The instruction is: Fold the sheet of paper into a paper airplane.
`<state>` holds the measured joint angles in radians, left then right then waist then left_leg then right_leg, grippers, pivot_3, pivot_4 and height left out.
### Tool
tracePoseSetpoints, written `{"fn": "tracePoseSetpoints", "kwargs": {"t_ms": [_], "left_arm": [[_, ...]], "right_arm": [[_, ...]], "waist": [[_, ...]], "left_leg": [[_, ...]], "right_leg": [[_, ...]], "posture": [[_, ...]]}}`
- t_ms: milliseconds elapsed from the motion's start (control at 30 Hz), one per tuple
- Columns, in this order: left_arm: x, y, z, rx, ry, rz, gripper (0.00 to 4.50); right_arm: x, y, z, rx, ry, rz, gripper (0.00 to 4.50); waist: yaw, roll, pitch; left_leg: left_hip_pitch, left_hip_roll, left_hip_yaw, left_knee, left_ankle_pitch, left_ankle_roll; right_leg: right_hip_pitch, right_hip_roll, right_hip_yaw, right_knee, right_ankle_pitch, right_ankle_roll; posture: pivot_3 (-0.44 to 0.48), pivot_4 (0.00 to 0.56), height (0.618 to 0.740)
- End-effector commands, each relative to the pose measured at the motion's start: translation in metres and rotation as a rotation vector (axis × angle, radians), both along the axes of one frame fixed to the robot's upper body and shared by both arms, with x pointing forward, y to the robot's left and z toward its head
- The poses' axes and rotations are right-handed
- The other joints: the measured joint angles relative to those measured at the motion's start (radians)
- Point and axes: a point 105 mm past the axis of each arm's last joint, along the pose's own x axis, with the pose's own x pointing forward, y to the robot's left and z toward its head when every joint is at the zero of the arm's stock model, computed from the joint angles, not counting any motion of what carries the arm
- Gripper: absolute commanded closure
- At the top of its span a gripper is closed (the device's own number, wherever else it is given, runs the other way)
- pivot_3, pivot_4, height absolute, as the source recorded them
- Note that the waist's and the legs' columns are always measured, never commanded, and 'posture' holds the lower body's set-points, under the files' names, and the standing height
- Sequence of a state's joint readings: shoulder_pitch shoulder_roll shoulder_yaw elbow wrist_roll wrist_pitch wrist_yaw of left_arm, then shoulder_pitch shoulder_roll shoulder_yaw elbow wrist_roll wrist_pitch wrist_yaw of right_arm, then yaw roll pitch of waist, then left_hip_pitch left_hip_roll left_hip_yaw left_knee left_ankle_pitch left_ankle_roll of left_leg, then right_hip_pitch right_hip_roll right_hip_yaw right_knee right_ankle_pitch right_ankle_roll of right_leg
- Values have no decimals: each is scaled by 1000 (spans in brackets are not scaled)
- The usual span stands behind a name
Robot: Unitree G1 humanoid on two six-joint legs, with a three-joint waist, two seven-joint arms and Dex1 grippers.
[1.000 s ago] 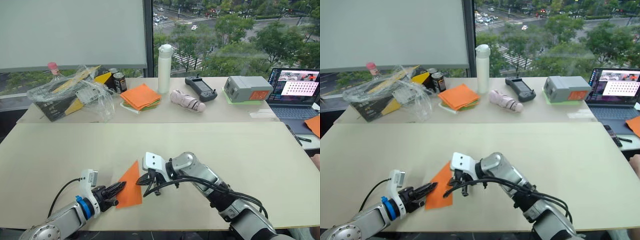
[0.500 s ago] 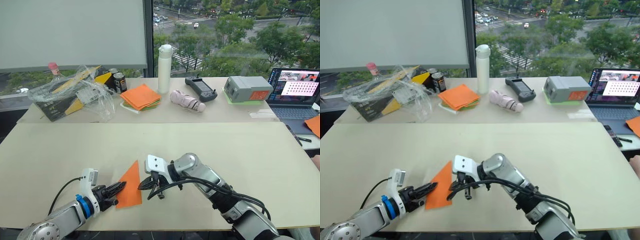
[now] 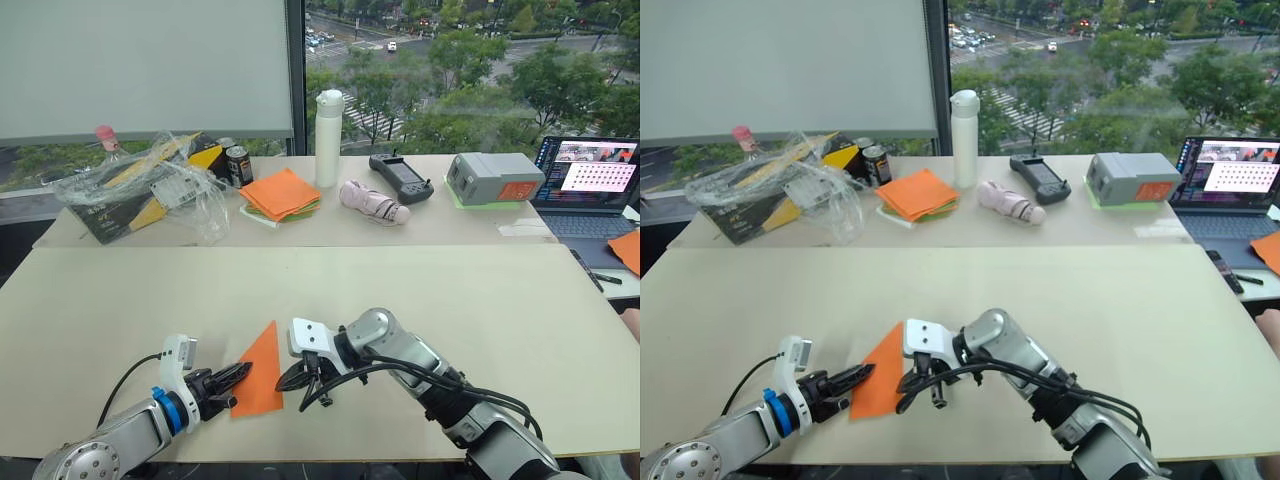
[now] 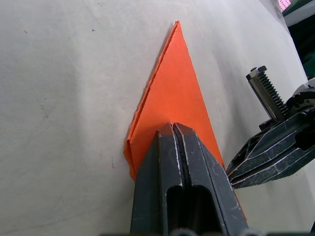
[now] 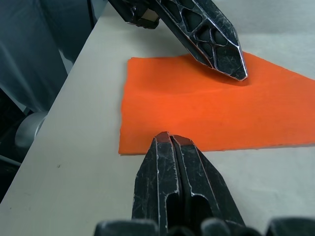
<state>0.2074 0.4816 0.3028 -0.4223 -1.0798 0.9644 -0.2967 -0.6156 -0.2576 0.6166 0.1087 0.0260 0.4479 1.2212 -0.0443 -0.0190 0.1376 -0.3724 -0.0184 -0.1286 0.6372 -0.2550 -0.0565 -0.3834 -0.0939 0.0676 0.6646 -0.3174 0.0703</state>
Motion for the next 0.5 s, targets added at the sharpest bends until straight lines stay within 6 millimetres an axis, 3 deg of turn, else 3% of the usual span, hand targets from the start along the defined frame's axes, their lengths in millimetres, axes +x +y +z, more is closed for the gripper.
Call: {"fn": "tracePoseSetpoints", "kwargs": {"t_ms": [33,500], "left_arm": [[-1,2,1,9,6,11,4485],[-2,3,3,10,11,4,4485]], "right_arm": [[-17,-12,-37,-136,108,28,4499],[-38,-21,-47,-186,177,108,4499]], "waist": [[0,0,0],[1,0,0]], "left_leg": [[0,0,0,0,0,0],[1,0,0,-2,0,0]], "right_leg": [[0,0,0,0,0,0],[1,0,0,-1,0,0]], "posture": [[0,150,740],[0,150,740]]}}
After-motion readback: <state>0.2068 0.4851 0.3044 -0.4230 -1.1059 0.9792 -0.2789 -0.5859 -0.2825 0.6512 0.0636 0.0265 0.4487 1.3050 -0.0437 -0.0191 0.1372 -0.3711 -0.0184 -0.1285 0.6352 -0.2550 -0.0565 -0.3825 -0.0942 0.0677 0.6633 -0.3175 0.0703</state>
